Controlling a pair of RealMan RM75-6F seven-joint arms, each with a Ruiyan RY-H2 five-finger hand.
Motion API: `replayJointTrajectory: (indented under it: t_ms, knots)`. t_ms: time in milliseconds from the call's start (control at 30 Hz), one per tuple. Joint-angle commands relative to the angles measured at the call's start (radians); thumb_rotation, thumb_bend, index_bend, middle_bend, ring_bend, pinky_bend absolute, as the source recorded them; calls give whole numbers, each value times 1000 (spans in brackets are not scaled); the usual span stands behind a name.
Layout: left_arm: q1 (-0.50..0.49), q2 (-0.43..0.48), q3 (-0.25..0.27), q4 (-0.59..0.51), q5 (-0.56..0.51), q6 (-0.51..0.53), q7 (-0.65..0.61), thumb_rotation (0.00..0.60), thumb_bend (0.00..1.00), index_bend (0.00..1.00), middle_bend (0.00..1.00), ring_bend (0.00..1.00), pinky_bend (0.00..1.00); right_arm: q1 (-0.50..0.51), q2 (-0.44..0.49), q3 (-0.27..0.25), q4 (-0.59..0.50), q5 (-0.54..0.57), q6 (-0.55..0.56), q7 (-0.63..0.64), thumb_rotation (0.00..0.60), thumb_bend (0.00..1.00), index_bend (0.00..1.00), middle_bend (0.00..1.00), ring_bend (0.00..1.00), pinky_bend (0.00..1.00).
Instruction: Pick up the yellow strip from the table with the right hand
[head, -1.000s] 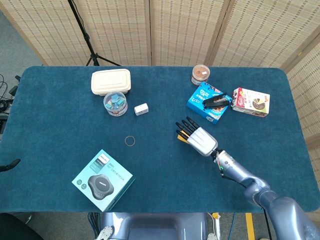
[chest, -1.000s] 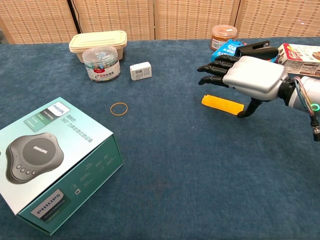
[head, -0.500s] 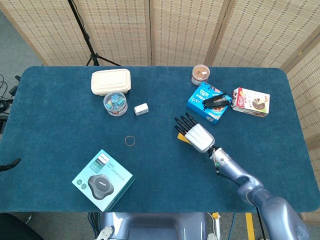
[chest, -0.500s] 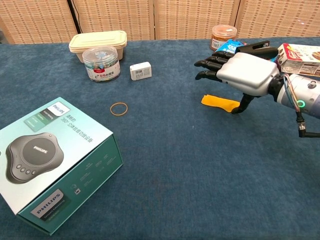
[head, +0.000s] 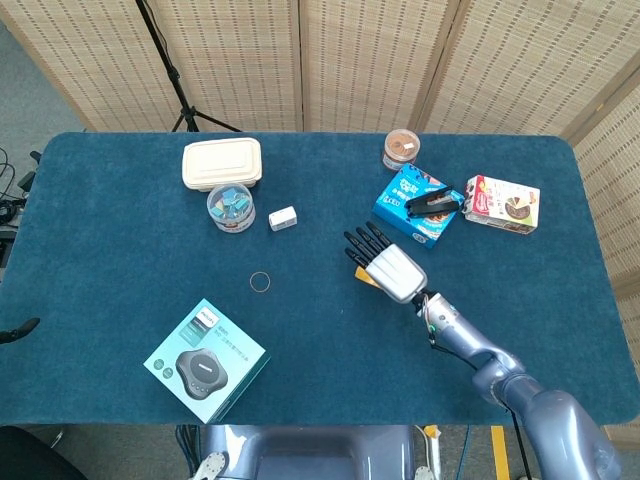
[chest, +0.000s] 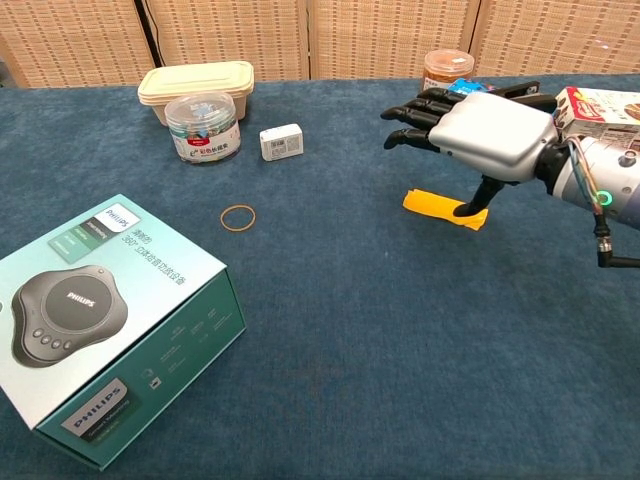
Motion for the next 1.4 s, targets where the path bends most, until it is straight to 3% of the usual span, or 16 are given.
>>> replayJointTrajectory:
  t_ms: [33, 300, 900, 1400]
  knots:
    - [-1, 0, 0, 0, 1, -2, -1, 600, 0, 0, 0, 0, 0, -14, 54, -23, -66, -26, 44, -20, 600, 0, 146, 0, 0, 0]
    - [-4, -2, 2, -7, 9, -3, 12, 600, 0, 0, 0, 0, 0, -48, 115, -60, -151, -35, 27, -72, 600, 0, 136, 0, 0, 0]
    - [-5, -5, 3, -10, 4, -3, 22, 600, 0, 0, 0, 0, 0, -44, 42, -48, -31, -11, -29, -30, 600, 0, 134, 0, 0, 0]
    - [-5, -7, 3, -10, 4, -2, 25, 600, 0, 0, 0, 0, 0, -14, -34, 3, 60, 34, -40, 12, 600, 0, 140, 0, 0, 0]
